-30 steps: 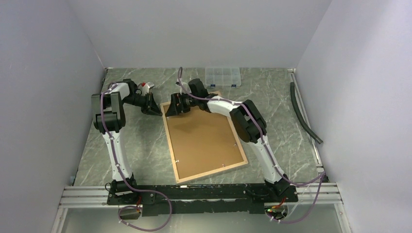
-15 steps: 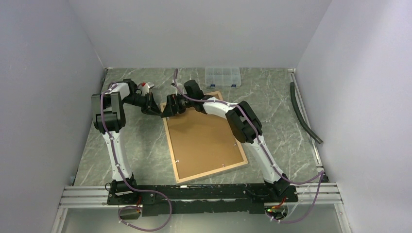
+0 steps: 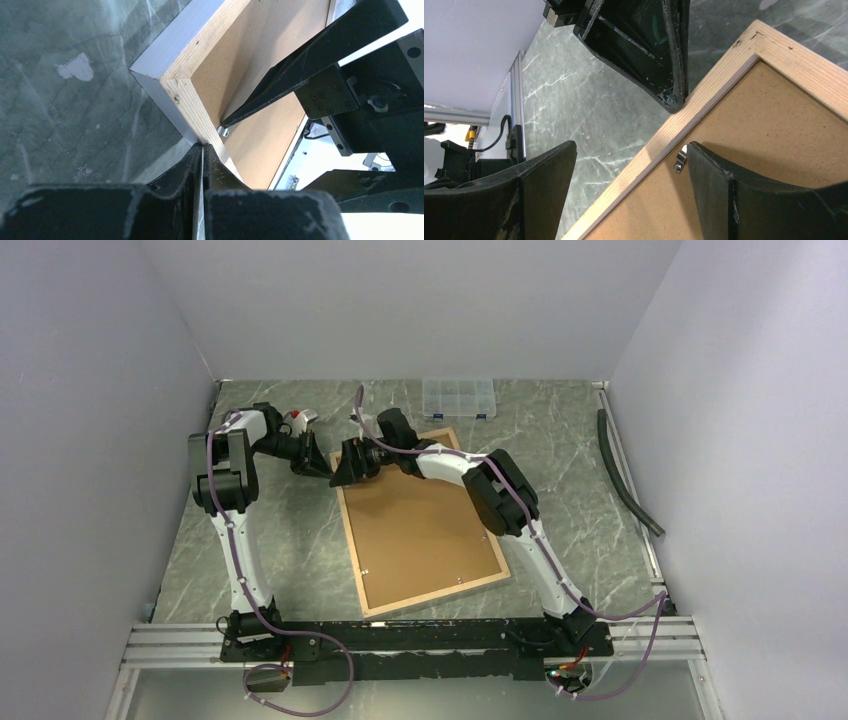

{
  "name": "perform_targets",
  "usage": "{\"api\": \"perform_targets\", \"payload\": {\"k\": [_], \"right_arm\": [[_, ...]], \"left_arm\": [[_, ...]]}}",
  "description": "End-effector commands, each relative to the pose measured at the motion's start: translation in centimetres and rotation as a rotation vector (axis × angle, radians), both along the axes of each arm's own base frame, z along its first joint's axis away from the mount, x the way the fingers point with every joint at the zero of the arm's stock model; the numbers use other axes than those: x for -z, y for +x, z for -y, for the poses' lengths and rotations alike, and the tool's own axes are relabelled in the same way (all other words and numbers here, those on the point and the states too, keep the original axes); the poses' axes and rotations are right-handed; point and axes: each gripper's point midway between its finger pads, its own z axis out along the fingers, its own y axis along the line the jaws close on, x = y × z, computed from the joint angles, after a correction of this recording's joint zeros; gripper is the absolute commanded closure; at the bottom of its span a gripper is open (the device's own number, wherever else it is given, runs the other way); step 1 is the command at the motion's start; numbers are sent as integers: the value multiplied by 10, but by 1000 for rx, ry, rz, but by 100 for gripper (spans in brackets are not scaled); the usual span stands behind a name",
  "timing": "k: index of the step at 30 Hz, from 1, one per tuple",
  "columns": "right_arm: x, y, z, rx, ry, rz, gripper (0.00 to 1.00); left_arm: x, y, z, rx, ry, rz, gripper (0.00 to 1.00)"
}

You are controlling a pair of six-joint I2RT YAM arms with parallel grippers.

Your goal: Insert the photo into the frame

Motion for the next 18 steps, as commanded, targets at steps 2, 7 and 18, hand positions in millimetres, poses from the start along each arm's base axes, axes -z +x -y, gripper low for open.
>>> {"api": "perform_targets", "payload": {"k": [2, 7, 18], "right_arm": [[-2, -24, -1, -47, -19, -28, 15], [-8, -26, -1, -51, -9, -33, 16], [-11, -43, -6, -88, 10, -62, 17]], "left_arm": [[14, 3, 6, 21, 38, 21, 92], [15, 4, 5, 19, 46, 24, 92], [15, 5, 6, 19, 48, 29, 93]]}}
